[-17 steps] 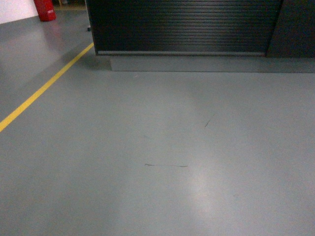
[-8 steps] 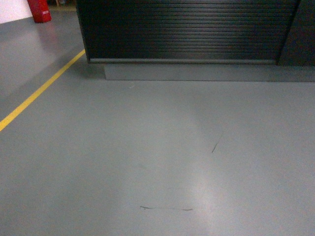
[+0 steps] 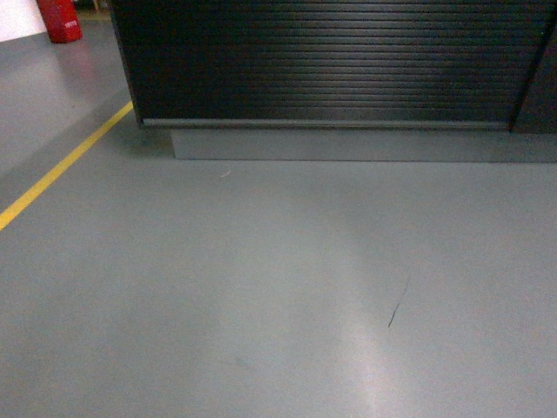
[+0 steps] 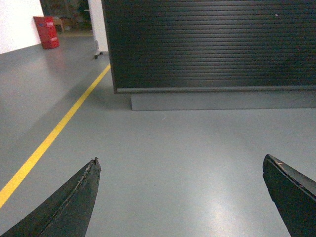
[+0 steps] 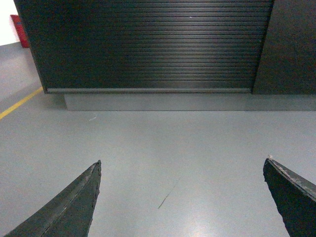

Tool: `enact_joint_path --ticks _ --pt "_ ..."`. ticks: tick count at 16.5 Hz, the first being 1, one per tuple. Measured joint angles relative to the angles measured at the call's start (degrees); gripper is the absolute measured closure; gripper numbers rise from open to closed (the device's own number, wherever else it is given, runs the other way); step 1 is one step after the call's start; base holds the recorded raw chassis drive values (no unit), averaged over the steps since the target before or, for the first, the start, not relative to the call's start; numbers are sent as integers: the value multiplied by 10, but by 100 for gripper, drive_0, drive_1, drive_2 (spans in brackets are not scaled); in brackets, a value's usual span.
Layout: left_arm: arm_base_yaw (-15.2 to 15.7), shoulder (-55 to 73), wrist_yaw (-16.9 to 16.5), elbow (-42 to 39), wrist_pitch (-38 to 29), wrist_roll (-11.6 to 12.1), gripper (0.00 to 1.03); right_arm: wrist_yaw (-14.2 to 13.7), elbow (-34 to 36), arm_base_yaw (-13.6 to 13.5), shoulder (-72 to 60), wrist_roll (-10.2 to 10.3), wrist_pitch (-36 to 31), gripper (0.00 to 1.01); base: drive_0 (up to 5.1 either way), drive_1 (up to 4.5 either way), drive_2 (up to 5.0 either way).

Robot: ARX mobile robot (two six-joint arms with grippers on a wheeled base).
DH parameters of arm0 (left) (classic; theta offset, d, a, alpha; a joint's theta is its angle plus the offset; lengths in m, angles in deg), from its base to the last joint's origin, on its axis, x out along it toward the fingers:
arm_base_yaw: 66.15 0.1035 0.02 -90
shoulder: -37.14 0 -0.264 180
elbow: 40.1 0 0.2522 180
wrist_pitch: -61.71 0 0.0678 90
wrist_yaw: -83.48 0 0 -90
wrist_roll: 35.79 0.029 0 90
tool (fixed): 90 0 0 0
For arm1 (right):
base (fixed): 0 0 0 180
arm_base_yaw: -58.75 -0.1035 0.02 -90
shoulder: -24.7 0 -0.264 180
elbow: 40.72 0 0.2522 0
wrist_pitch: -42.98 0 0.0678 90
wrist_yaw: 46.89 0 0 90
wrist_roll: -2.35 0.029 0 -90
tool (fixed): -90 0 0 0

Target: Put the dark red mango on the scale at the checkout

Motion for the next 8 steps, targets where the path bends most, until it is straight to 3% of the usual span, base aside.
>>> enact_joint_path --ticks 8 --pt "0 0 0 0 -2 0 5 0 0 0 0 0 -1 3 6 438 -425"
